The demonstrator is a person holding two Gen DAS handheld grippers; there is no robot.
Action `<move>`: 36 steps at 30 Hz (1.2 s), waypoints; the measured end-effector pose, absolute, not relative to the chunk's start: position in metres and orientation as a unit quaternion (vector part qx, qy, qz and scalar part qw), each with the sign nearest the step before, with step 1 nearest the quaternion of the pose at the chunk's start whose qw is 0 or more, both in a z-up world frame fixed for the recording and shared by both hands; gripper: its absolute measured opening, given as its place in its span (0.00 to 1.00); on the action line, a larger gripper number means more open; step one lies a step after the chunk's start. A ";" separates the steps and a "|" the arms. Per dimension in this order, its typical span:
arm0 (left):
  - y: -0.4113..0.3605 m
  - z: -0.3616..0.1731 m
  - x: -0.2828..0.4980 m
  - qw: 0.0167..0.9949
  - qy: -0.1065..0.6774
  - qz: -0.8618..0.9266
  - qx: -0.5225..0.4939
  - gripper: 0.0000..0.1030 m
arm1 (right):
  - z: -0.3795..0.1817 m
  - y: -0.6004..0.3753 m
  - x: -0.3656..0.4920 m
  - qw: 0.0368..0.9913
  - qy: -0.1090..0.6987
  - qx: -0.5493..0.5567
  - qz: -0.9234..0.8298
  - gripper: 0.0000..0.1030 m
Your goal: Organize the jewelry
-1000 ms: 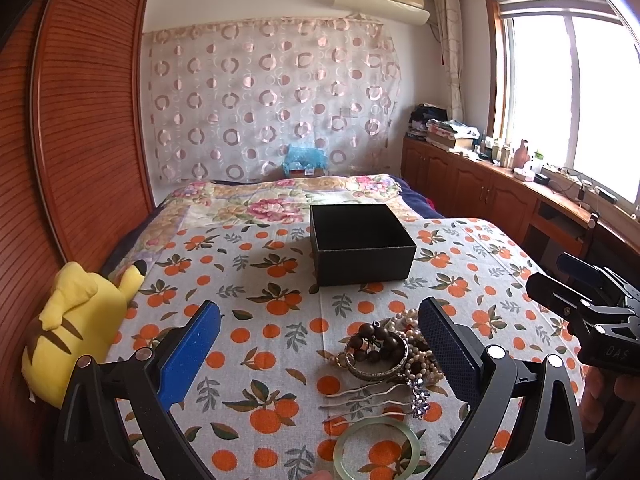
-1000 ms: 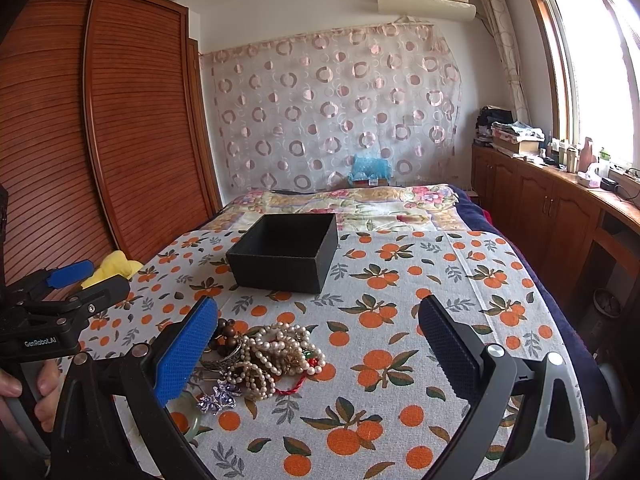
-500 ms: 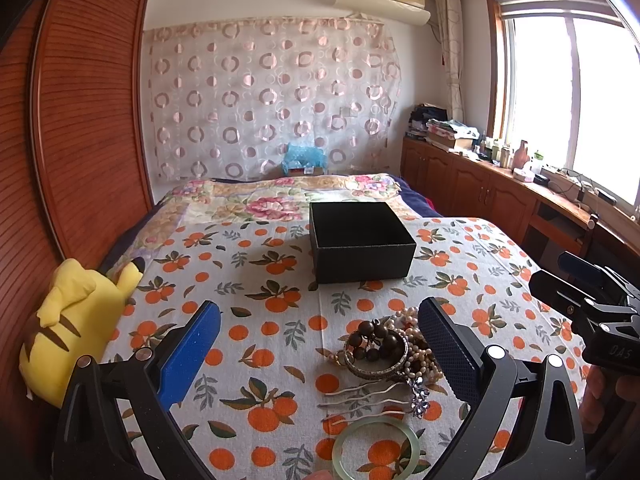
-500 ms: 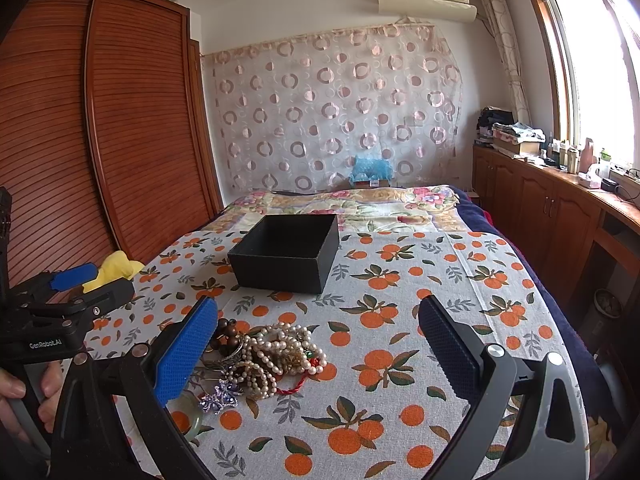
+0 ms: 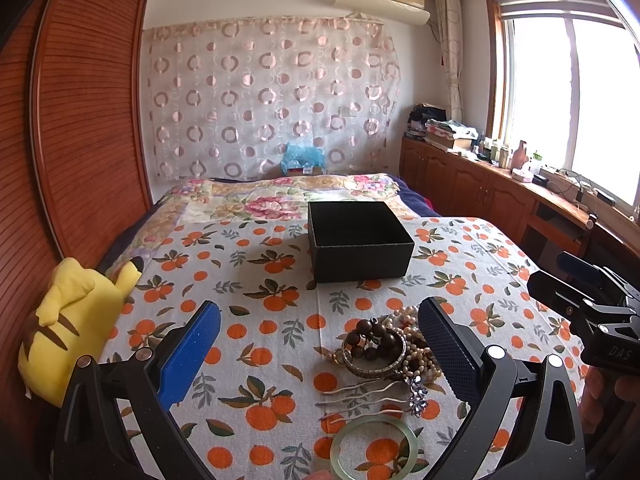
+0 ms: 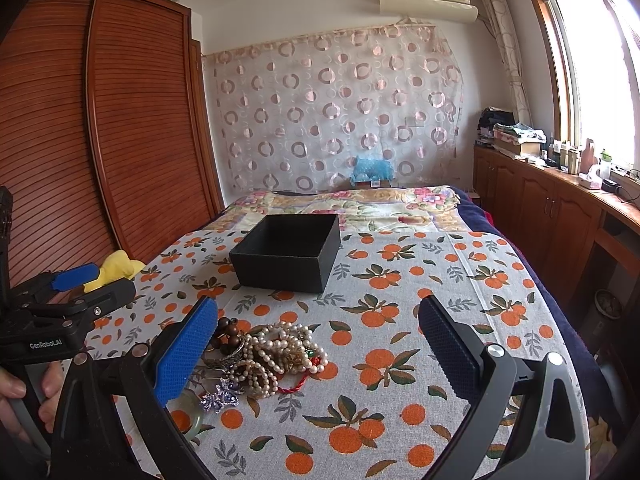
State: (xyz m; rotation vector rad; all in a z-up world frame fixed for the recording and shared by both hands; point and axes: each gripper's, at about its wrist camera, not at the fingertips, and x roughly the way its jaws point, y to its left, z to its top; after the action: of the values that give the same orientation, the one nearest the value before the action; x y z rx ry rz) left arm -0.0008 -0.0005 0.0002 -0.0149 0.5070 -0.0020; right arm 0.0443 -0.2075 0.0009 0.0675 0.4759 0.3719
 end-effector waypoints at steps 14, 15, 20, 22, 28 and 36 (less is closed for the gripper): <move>-0.008 0.009 -0.003 0.968 0.252 -0.002 -0.008 0.93 | -0.001 -0.207 0.044 0.954 0.235 0.033 0.184 0.98; -0.011 0.012 -0.003 0.967 0.255 -0.002 -0.009 0.93 | -0.003 -0.203 0.044 0.954 0.235 0.033 0.184 0.98; -0.011 -0.011 0.003 0.964 0.267 -0.003 -0.012 0.93 | -0.009 -0.204 0.045 0.952 0.241 0.032 0.183 0.98; -0.010 -0.013 0.004 0.962 0.271 -0.004 -0.013 0.93 | -0.012 -0.204 0.046 0.952 0.244 0.031 0.183 0.98; -0.001 -0.022 0.015 0.956 0.293 -0.011 -0.015 0.93 | -0.018 -0.204 0.047 0.949 0.252 0.014 0.190 0.98; 0.003 -0.041 0.034 0.943 0.331 -0.036 -0.022 0.93 | -0.033 -0.205 0.055 0.941 0.271 0.004 0.200 0.98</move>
State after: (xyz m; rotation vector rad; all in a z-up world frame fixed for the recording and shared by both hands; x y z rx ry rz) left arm 0.0335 0.0025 -0.0414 -0.0443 0.6752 -0.0742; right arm 0.0546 -0.2048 -0.0331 0.0087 0.5537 0.4082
